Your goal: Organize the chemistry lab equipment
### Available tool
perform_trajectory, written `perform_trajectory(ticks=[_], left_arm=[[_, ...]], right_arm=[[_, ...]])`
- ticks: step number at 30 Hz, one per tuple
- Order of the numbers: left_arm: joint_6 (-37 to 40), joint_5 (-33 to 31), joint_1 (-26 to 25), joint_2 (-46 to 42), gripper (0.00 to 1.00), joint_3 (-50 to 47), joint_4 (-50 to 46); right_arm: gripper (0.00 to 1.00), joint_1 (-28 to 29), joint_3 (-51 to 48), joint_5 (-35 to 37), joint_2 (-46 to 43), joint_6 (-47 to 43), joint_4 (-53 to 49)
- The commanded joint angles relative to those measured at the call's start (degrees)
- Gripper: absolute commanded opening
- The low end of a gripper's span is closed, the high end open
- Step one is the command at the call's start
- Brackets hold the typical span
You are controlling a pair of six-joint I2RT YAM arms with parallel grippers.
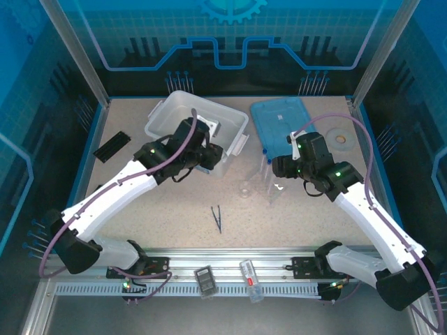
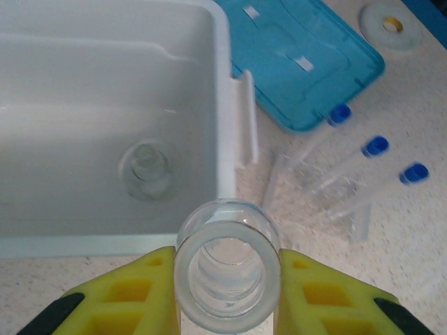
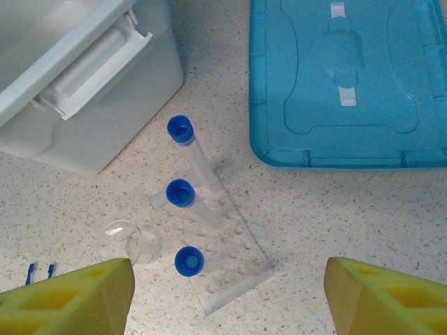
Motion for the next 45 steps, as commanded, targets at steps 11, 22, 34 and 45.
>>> perform_trajectory(ticks=[11, 22, 34, 45], left_arm=[[8.1, -3.81, 9.33, 8.61, 0.16, 3.99, 10.15], [11.01, -6.38, 12.83, 18.73, 0.16, 6.86, 12.24], [11.66, -7.14, 14.44, 26.3, 0.15, 6.51, 14.0], [9.93, -5.14, 14.62, 29.93, 0.15, 5.57, 14.48]], right_arm=[[0.73, 0.46, 0.16, 0.14, -1.08, 0.21, -0.51], [0.73, 0.15, 0.25, -0.65, -1.12, 0.08, -0.58], [0.73, 0.03, -0.37, -0.92, -1.65, 0.38, -0.23], [0.73, -0.05, -0.54, -1.09, -1.69, 0.41, -0.05]])
